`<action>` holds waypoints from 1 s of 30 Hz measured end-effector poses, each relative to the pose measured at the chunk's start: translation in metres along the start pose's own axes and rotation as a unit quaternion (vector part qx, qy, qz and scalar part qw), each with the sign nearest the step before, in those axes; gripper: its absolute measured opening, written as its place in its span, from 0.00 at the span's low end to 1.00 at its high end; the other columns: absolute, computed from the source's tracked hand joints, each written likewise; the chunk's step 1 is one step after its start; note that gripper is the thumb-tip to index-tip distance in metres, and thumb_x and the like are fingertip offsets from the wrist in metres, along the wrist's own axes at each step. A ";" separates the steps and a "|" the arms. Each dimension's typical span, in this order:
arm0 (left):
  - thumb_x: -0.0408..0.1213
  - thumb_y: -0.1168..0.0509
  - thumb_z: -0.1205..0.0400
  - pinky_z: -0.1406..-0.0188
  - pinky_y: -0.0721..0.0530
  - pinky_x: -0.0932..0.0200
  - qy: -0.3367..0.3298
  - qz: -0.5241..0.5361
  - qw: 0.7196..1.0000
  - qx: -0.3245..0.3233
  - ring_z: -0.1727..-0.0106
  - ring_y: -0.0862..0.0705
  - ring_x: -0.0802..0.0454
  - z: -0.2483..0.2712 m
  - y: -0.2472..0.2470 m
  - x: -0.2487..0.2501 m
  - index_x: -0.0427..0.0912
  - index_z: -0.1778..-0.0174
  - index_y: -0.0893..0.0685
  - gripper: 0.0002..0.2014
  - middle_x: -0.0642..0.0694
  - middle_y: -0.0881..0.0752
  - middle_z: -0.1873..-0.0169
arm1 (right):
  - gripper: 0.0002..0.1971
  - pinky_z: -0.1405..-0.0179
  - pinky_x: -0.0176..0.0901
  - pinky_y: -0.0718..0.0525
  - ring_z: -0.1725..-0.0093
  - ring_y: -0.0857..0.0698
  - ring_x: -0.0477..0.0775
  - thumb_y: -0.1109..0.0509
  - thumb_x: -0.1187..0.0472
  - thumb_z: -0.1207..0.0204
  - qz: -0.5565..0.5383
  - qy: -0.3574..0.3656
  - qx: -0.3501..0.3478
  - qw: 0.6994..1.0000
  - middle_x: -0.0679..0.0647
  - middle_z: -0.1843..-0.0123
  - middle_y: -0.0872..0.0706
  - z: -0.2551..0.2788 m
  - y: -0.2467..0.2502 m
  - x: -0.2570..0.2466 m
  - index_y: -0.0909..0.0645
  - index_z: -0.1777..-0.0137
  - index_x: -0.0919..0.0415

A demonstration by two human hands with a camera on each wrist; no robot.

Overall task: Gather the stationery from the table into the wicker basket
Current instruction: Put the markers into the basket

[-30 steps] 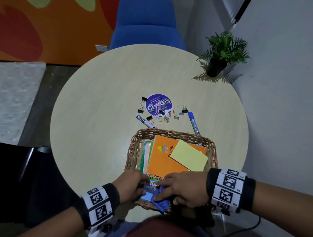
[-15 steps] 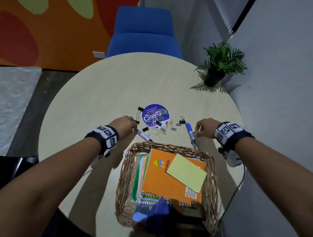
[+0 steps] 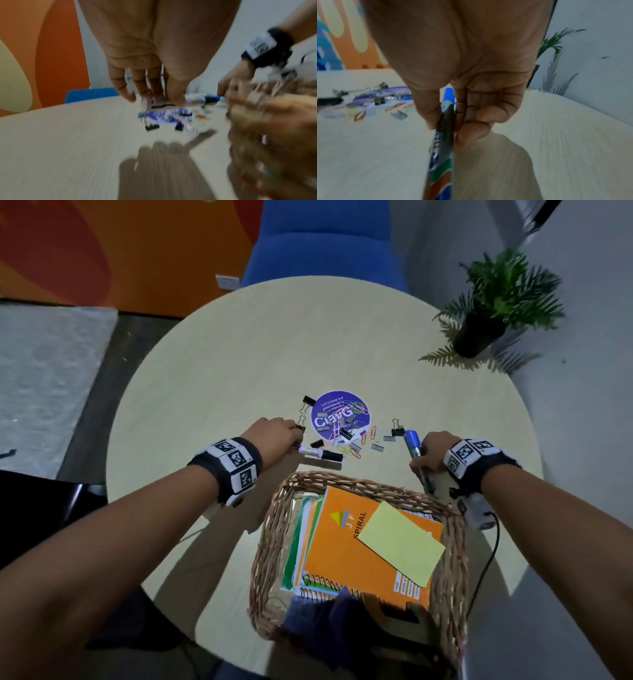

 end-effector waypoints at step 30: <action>0.42 0.37 0.18 0.51 0.23 0.59 0.210 0.290 0.926 0.115 0.48 0.14 0.51 0.191 -0.019 0.020 0.48 0.39 0.21 0.12 0.49 0.12 0.46 | 0.19 0.69 0.38 0.18 0.76 0.16 0.46 0.30 0.55 0.19 -0.320 0.148 -0.156 0.923 0.54 0.72 0.12 0.155 -0.055 -0.189 0.17 0.73 0.56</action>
Point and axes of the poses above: each hand's wrist, its own z-axis away from the middle knuckle, its own y-axis out of the back of the hand, x = y × z, the point moved 10 cm from there along -z, towards the middle knuckle
